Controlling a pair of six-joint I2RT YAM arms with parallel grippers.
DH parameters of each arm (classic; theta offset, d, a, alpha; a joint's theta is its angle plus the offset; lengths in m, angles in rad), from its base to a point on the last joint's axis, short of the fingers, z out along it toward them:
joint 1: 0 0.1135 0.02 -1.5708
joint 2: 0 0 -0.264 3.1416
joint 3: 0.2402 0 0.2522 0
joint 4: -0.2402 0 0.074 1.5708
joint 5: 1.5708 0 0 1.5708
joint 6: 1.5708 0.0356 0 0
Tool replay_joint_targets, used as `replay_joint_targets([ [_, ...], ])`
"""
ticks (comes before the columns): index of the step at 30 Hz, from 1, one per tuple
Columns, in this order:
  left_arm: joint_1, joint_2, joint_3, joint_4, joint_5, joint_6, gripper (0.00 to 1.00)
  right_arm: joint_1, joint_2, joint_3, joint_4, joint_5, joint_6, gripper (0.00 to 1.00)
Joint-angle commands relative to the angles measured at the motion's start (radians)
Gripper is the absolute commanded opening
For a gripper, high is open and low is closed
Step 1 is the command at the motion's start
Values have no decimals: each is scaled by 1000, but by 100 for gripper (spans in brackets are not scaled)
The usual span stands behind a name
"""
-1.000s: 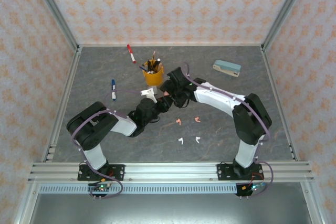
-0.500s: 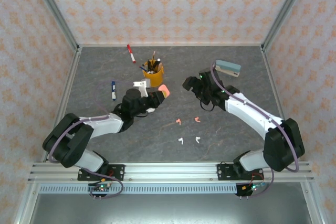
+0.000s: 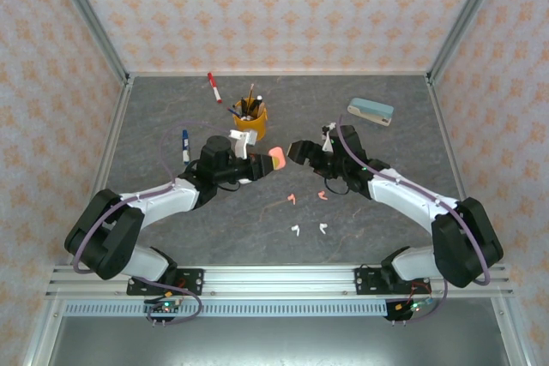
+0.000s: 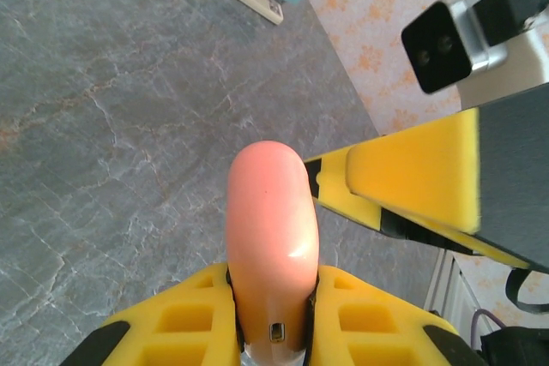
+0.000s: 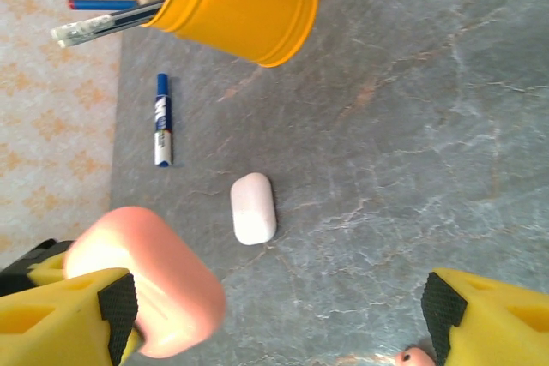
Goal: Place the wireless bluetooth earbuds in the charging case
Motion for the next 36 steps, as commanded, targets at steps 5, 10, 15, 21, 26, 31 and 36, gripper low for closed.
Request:
replay_joint_targets([
  [5, 3, 9, 47, -22, 46, 23, 0, 20, 12, -7, 72, -36, -28, 86],
  [10, 3, 12, 53, -23, 45, 24, 0, 35, 43, -1, 83, -36, -26, 85],
  [15, 4, 18, 56, -16, 47, 21, 0, 40, 69, 2, 78, -20, -26, 83],
  [21, 3, 0, 52, -10, 62, 14, 0, 32, 110, -6, 65, 32, -31, 80],
  [26, 4, -35, 46, -8, 72, 7, 0, 7, 140, -32, 93, 41, -14, 78],
  [31, 2, -66, 44, -16, 78, 9, 0, -12, 149, -41, 101, 41, -5, 77],
  [36, 2, -79, 40, -21, 76, 13, 0, -17, 131, -41, 89, 25, -6, 76],
])
